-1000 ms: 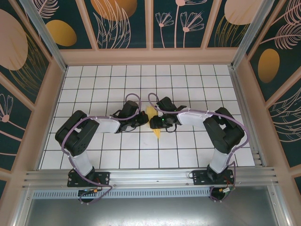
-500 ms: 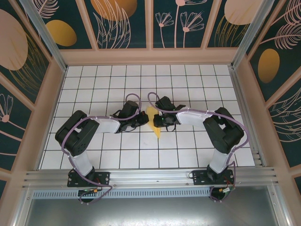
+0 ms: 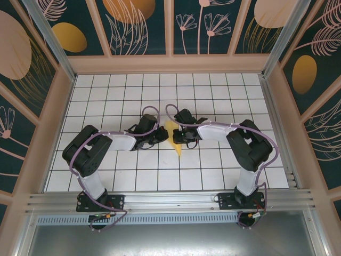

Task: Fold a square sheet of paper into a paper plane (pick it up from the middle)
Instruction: Move a paper plane to the center of the table.

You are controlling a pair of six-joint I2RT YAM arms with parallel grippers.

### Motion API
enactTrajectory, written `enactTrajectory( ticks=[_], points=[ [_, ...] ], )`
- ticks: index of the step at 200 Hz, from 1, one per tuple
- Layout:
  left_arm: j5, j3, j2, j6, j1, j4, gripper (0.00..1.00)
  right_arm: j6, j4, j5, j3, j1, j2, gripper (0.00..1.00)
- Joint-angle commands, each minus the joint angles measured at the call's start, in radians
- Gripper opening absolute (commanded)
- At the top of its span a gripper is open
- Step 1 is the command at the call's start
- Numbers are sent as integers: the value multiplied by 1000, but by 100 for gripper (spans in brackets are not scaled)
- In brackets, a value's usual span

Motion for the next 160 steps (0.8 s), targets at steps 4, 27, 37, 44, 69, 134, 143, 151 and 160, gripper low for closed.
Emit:
enactTrajectory(
  ticks=[4,27,37,44,69,134,143,151,160],
  points=[
    [-62,46,-53,34,4,-94,25,21,-63,43,40,7,5,14],
    [-155,65,-130,46,9,-183,46,32,-98,117,72,-9,-19,10],
    [-193,68,-152,41,15,-219,54,33,-112,134,88,-23,-25,9],
    [-218,66,-165,40,21,-237,61,29,-119,158,100,-35,-26,9],
    [-293,44,-201,19,34,-276,77,-11,-142,211,155,-79,8,8],
    [-327,23,-197,-3,39,-301,98,-122,-239,256,412,-176,232,12],
    [-322,20,-197,-4,38,-299,98,-130,-246,240,437,-206,253,14],
    [-314,16,-196,-1,38,-296,98,-138,-257,206,459,-214,272,16],
    [-309,12,-195,2,39,-294,98,-134,-270,177,481,-219,290,18]
  ],
)
